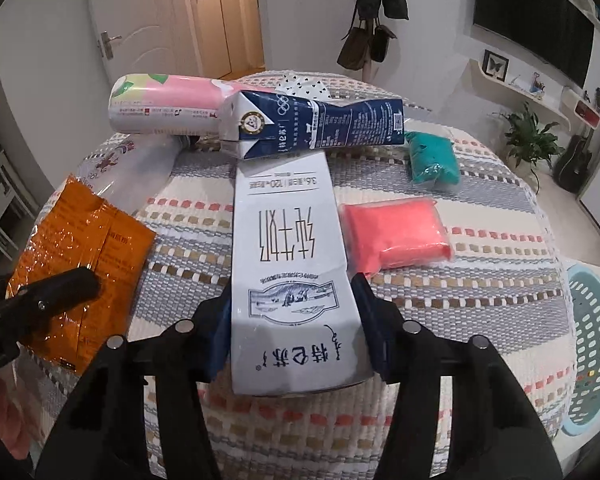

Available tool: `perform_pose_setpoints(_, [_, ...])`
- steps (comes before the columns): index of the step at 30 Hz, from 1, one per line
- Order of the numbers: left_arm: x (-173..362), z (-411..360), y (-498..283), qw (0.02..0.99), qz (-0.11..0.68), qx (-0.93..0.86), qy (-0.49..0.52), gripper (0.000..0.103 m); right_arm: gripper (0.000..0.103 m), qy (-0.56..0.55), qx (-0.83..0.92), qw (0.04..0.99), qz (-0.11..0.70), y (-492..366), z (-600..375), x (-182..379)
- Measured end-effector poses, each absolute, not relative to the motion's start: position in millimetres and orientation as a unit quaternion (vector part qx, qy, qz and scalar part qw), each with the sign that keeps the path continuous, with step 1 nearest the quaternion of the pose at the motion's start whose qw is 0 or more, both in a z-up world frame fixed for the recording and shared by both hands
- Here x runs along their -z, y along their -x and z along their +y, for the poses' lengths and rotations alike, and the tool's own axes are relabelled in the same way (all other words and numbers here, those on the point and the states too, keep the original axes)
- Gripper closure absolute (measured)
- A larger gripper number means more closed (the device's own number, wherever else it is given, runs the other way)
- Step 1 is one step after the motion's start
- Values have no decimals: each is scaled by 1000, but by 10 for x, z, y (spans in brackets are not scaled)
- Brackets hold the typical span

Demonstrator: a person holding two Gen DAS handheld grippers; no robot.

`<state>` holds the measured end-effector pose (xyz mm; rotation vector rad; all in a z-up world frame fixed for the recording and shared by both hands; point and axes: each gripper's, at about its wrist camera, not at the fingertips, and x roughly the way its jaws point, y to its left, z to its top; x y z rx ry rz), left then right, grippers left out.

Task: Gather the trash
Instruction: 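Carry packet and carton over the blue basket and release both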

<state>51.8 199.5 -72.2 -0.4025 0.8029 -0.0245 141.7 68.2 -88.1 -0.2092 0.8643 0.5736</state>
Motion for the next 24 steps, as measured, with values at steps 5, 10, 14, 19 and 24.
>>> perform_pose_setpoints(5, [728,1970,-520,902,385,17,195,100,53,109,-311,858,395,-1142,594,802])
perform_pose_setpoints(10, [755,1867,-485,904,382,22,192,100,53,121,-315,859,384,-871,419,758])
perform_pose_setpoints(14, [718,1769,-487,907,377,39,184,101,53,102,-293,872,378,-817,193,699])
perform_pose_setpoints(19, [611,1573,-521,912,370,58,168,102,53,72,-263,892,361,-890,-145,509])
perform_pose_setpoints(24, [404,1303,-667,918,357,85,147,102,53,50,-223,915,333,-981,-531,274])
